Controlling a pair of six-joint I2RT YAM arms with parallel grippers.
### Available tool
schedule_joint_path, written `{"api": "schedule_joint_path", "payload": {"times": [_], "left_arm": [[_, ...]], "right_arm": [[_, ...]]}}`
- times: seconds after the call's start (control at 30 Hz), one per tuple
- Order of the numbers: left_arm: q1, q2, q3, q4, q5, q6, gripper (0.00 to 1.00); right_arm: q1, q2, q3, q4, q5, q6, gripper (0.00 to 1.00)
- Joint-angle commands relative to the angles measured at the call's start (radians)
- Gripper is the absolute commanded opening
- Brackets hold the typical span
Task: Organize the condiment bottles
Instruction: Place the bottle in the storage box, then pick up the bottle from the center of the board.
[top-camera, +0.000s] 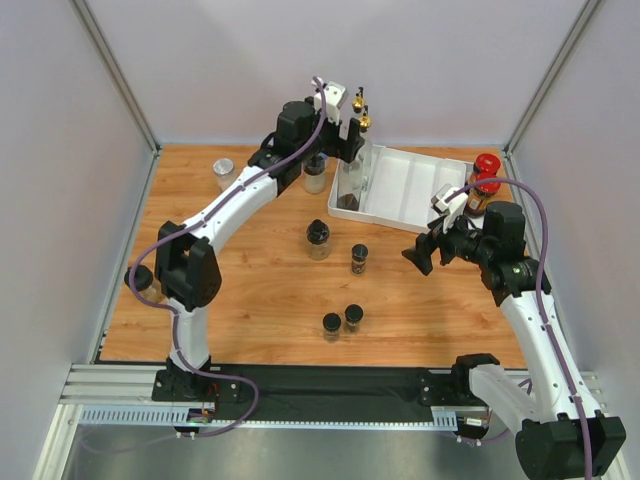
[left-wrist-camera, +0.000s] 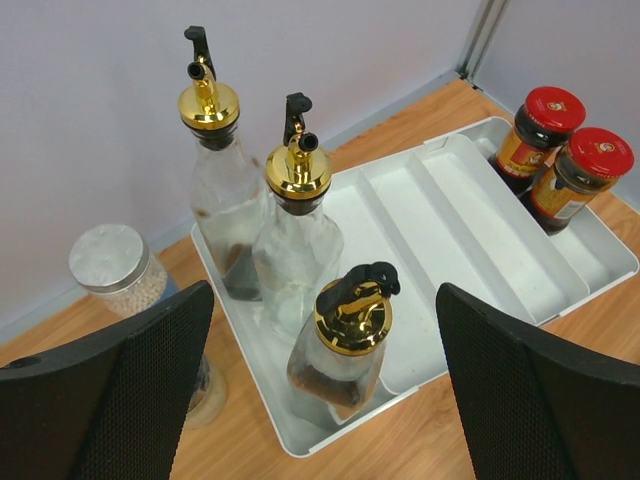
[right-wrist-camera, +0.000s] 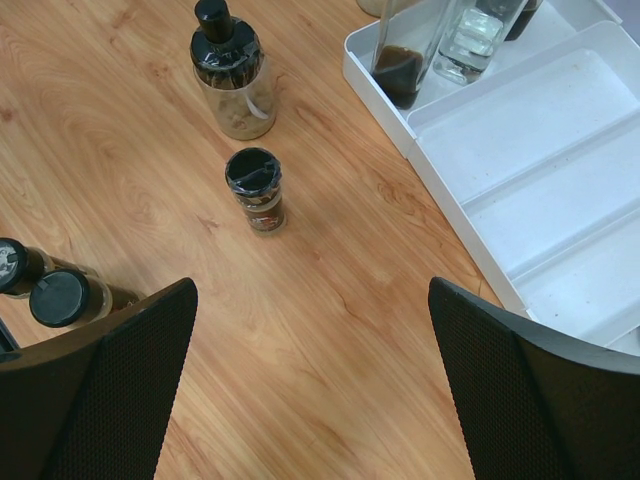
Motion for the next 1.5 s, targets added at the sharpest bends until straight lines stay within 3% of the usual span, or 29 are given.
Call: {"api": "schedule_joint_path", "payload": {"times": [0.0,0.7,1.13,1.47], "left_arm": [[-0.004,-0.102,-0.014,0.002,-0.001,0.039,1.00],[-0.001,-0.361,-0.221,0.002,-0.015,0.123,1.00],[0.008,-0.606,-0.369,-0.065,-0.095,0.172,1.00],[0.046,-0.855,-0.577,-0.125,-0.152,0.172,1.00]], "right_arm": [[-0.003,-0.015,0.008,0.018,0.014,-0.013,1.00],[-0.001,-0.010,0.003,0.017,0.022,-0.034,1.00],[-0.003,-0.007,0.000,0.008,0.009,-0.056,1.00],[-0.003,-0.004,-0.006,0.002,-0.004,-0.082,1.00]]}}
